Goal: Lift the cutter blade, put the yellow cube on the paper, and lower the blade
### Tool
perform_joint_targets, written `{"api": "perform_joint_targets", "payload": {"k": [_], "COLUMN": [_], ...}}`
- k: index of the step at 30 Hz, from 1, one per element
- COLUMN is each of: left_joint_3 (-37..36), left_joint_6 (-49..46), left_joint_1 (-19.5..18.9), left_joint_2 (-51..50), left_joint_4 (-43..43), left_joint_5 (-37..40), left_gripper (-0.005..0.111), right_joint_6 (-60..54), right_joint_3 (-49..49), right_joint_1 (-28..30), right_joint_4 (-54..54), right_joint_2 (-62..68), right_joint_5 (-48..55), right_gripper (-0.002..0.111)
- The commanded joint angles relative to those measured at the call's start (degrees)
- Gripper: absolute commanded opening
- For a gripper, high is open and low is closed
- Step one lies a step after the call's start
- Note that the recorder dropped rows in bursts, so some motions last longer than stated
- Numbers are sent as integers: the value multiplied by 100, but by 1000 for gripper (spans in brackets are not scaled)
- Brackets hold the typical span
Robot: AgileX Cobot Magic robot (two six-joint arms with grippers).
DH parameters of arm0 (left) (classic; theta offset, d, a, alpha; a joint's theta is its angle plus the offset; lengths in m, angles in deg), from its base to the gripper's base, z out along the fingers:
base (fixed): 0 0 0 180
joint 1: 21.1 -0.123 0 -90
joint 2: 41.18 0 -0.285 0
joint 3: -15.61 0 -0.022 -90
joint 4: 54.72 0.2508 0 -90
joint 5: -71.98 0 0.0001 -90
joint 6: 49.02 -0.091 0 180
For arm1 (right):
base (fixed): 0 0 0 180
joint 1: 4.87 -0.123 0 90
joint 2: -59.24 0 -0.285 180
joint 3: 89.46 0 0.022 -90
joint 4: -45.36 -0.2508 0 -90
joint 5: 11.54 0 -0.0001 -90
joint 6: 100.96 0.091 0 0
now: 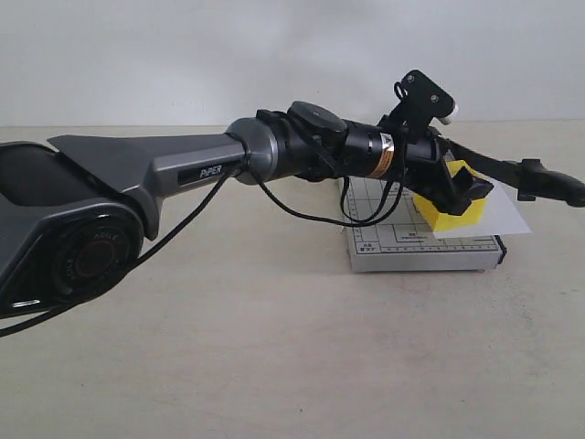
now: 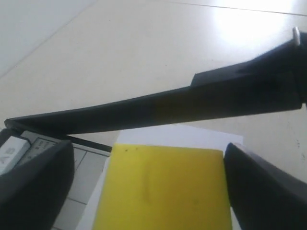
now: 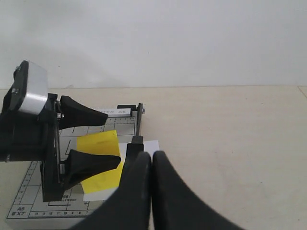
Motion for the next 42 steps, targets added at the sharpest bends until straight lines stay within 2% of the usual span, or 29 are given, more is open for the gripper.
{"api": "perform_joint_targets", "payload": {"k": [1, 3, 5, 8, 9, 12, 15, 20, 23, 25, 27, 29, 32, 34, 35, 37, 39, 41, 42], "left_joint_3": [79, 79, 79, 16, -56, -380, -1107, -2970, -4226, -4999, -5787, -6408, -6851, -6919, -6929, -6929, -6929, -6950, -6971], "left_joint_6": [152, 523, 919, 1240, 1272, 1846, 2399, 1348, 1098, 950, 597, 140, -383, -509, -371, 478, 1910, 3200, 3517], "left_joint_1": [4, 4, -29, -168, -234, -482, -761, -1260, -1639, -1845, -2001, -2097, -2301, -2702, -3001, -3702, -4646, -5511, -5953], "left_joint_2": [465, 740, 988, 1322, 1420, 1673, 1932, 2675, 3385, 3986, 4570, 5198, 5902, 6293, 6486, 6843, 7183, 7329, 7358], "left_joint_4": [-45, -45, -45, -45, -45, -45, -45, -45, -45, -45, -45, -45, -45, -45, -45, -45, -45, -45, -45], "left_joint_5": [108, 235, 263, 81, -37, -268, -291, -221, 71, 699, 1719, 3351, 5572, 6390, 6437, 5867, 4808, 4071, 3822], "left_gripper": [77, 67, 50, 11, 5, 4, 4, 4, 4, 4, 4, 4, 4, 4, 4, 4, 4, 4, 4], "right_joint_6": [6, 6, 6, 6, 6, 6, 36, 229, 244, 244, 244, 244, 244, 244, 244, 244, 244, 244, 244], "right_joint_3": [36, 36, 36, 36, 36, 36, 36, 36, 36, 36, 36, 36, 36, 36, 36, 36, 36, 36, 36], "right_joint_1": [1, 1, 1, 1, 1, 1, 1, 1, 1, 1, 1, 1, 1, 1, 1, 1, 1, 1, 1], "right_joint_4": [-7, -7, -7, -7, -7, -7, -7, -7, -7, -7, -7, -7, -7, -7, -7, -7, -7, -7, -7], "right_joint_2": [-16, -16, -16, -16, -16, -16, -16, -16, -16, -16, -16, -16, -16, -16, -16, -16, -16, -16, -16], "right_joint_5": [-22, -22, -22, -22, -22, -22, 23, 169, 236, 250, 274, 303, 353, 388, 410, 531, 686, 845, 896], "right_gripper": [0, 0, 0, 0, 0, 0, 0, 0, 0, 0, 0, 0, 0, 0, 0, 0, 0, 0, 0]}}
